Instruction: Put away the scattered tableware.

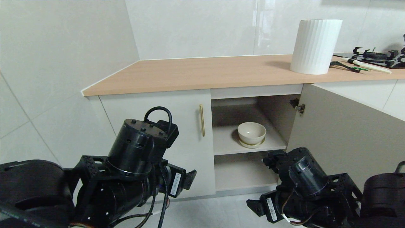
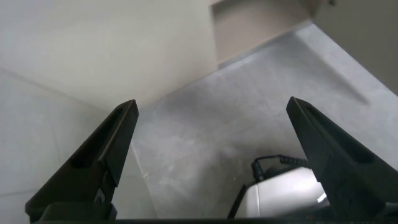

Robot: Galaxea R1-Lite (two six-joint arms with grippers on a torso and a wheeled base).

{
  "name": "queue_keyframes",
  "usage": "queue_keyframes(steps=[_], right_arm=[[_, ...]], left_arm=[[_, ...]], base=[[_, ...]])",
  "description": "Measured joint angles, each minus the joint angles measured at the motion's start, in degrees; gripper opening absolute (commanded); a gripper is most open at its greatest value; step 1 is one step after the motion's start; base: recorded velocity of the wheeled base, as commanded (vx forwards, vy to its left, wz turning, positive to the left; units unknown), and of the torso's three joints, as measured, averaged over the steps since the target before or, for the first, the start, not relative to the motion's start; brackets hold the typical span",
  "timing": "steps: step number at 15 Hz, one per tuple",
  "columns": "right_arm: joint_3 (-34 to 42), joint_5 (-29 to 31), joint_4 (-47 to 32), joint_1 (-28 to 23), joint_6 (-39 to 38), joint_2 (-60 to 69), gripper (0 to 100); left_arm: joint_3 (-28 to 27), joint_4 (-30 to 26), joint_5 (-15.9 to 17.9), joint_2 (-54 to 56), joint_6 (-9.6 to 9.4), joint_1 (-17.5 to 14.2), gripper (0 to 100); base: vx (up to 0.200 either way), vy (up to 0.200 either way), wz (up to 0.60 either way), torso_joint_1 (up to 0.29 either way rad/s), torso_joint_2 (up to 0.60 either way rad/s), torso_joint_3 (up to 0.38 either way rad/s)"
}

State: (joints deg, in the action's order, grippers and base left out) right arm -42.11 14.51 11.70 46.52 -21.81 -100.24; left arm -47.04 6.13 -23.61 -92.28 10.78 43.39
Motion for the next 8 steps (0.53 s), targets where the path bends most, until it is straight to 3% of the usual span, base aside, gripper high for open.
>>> queue_keyframes(steps=[6, 8], right_arm=[[0.13, 0.32, 0.80, -0.13, -0.06, 0.29, 100], [0.33, 0.33, 0.85, -0.18, -0.06, 0.35, 100]], left_arm=[[-0.06, 0.00, 0.02, 0.26, 0.00, -0.41, 100], [-0.02, 0.00, 0.05, 0.24, -0.05, -0.41, 100]], base=[[0.000, 0.000, 0.00, 0.000, 0.00, 0.000], [0.000, -0.200, 0.00, 0.005, 0.00, 0.000]])
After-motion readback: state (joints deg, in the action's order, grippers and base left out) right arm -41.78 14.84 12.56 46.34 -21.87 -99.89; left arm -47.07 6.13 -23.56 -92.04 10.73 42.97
